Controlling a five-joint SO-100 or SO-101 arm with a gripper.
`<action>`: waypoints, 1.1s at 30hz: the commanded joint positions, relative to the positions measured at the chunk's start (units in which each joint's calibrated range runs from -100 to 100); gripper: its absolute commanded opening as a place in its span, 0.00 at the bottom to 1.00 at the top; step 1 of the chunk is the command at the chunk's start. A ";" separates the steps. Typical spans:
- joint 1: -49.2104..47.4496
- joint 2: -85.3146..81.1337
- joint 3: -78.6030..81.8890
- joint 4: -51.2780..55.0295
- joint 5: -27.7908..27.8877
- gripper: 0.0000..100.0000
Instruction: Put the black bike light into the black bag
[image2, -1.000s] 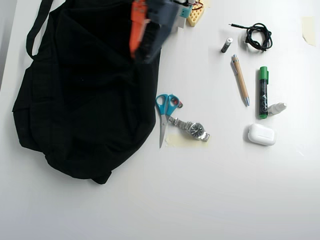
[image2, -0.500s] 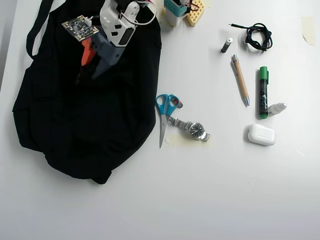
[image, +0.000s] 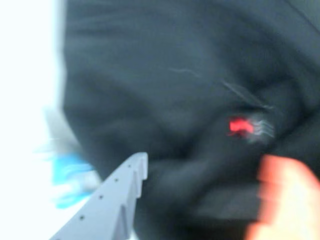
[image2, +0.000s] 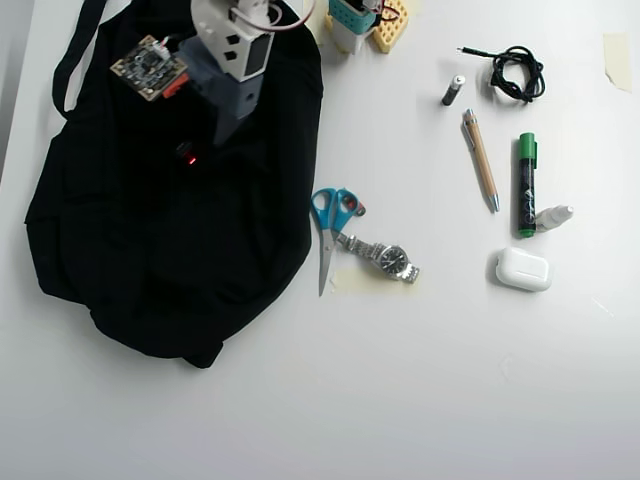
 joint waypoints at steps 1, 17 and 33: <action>-13.62 -27.41 6.45 4.99 -3.36 0.05; -27.98 -87.99 84.71 -28.26 -7.34 0.02; -27.91 -88.07 92.88 -0.69 -7.29 0.02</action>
